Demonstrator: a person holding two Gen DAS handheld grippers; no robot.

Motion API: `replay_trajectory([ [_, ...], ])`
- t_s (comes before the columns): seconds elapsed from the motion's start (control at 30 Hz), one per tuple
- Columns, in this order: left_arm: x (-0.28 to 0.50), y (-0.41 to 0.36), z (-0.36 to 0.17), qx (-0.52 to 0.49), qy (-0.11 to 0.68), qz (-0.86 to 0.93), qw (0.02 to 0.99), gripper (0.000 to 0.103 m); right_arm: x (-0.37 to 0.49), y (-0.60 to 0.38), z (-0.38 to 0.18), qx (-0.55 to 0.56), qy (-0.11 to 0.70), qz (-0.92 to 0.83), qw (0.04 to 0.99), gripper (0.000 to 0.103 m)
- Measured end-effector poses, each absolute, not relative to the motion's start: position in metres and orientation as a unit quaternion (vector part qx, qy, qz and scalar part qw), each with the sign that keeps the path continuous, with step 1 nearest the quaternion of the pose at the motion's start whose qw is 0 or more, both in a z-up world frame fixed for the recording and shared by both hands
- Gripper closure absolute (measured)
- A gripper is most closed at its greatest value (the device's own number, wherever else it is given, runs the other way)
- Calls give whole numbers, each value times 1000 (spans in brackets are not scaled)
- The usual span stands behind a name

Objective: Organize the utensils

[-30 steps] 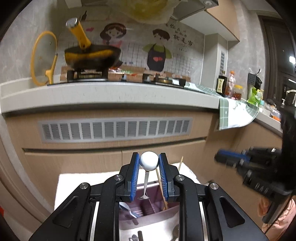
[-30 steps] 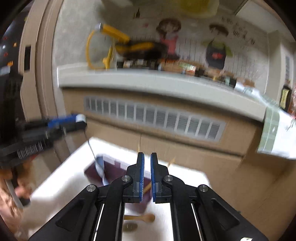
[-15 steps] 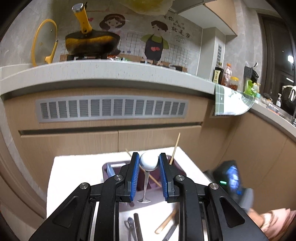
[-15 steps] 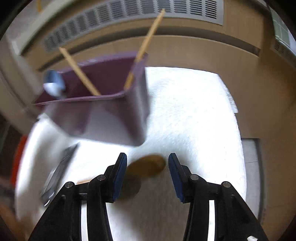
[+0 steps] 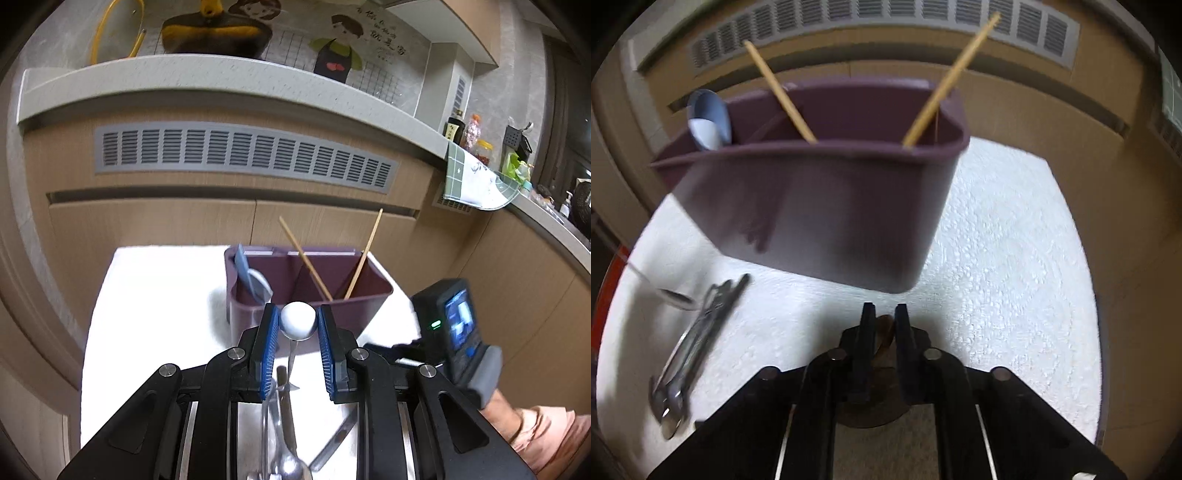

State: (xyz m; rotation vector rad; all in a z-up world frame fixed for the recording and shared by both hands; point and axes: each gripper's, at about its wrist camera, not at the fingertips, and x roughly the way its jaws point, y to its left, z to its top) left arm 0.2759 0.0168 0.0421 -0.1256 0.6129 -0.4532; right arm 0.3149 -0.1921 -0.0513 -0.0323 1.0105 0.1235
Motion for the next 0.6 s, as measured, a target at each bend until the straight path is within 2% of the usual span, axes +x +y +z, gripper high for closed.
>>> replay_trajectory([
  [0.4, 267, 17, 47, -74, 307, -239, 918, 80, 265, -227, 11, 25, 440, 110, 891, 98],
  [0.6, 266, 9, 68, -70, 298, -253, 918, 80, 271, -242, 59, 30, 383, 110, 917, 97],
])
